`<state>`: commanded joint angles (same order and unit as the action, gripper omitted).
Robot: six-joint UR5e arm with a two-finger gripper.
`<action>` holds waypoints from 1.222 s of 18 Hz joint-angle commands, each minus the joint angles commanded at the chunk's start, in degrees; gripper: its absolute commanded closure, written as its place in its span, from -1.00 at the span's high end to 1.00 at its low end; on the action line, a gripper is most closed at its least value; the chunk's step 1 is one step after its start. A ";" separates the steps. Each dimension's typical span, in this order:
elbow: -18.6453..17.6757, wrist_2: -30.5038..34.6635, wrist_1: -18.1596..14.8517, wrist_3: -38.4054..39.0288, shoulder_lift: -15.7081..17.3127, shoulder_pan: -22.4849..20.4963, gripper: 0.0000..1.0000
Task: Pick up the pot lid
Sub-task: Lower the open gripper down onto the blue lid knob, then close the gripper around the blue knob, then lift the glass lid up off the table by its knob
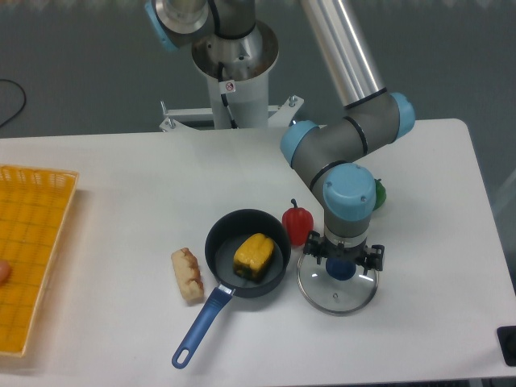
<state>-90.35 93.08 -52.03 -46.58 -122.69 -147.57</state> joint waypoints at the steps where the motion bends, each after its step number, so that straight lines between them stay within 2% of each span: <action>1: 0.00 0.09 -0.09 0.00 -0.17 -0.09 0.95; 6: 0.00 0.18 0.00 -0.09 -0.70 0.00 0.83; 8: 0.09 0.18 -0.09 -0.09 -0.70 0.00 0.65; 12: 0.79 -0.26 -0.18 -0.09 -0.27 0.00 0.55; 22: 0.79 -0.09 -0.35 0.09 -0.35 0.00 0.08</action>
<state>-89.56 92.99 -52.38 -46.49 -123.05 -147.57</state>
